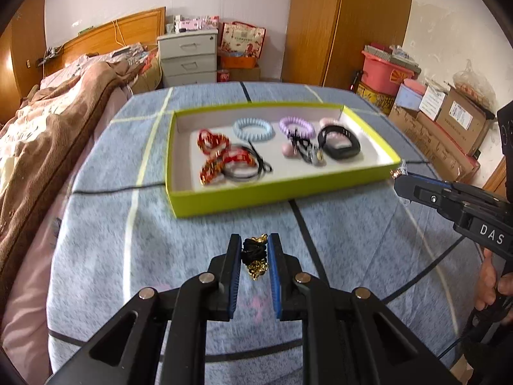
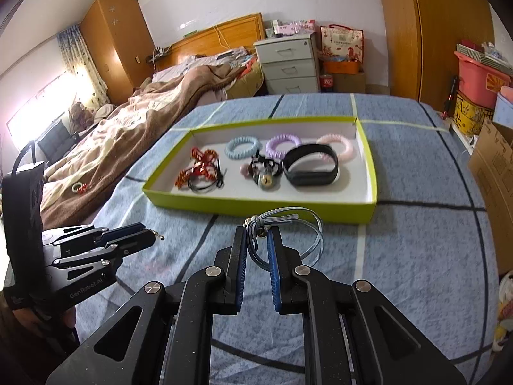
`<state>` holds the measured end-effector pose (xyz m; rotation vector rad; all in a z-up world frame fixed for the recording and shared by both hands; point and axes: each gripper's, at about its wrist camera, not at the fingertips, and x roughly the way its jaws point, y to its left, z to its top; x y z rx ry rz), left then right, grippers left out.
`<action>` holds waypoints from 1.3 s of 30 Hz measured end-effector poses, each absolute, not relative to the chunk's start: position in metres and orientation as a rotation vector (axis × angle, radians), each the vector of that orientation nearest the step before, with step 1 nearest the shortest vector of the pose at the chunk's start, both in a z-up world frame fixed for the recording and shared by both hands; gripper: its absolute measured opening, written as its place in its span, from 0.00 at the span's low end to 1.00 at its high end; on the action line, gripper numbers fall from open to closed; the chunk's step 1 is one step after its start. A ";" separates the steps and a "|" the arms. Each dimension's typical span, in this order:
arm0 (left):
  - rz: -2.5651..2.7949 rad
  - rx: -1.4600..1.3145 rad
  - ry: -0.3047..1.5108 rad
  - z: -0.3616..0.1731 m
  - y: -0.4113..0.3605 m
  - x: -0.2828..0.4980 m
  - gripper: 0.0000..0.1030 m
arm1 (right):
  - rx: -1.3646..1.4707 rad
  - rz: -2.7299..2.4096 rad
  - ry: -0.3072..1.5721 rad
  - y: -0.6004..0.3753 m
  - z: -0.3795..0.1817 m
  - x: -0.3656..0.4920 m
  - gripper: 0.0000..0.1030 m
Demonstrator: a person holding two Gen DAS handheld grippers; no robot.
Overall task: Organize jewelry
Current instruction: 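Carry both items into the box and open both tools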
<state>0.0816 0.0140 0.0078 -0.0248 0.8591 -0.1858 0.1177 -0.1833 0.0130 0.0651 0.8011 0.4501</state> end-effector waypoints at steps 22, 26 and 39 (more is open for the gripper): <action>-0.215 -0.087 0.851 0.022 0.023 0.198 0.17 | 0.025 0.451 0.850 -0.175 0.017 0.254 0.13; -0.220 -0.099 0.867 0.013 0.024 0.211 0.17 | -0.002 0.461 0.891 -0.165 0.004 0.275 0.13; -0.213 -0.114 0.924 -0.008 0.021 0.226 0.17 | -0.034 0.448 0.956 -0.157 -0.019 0.293 0.13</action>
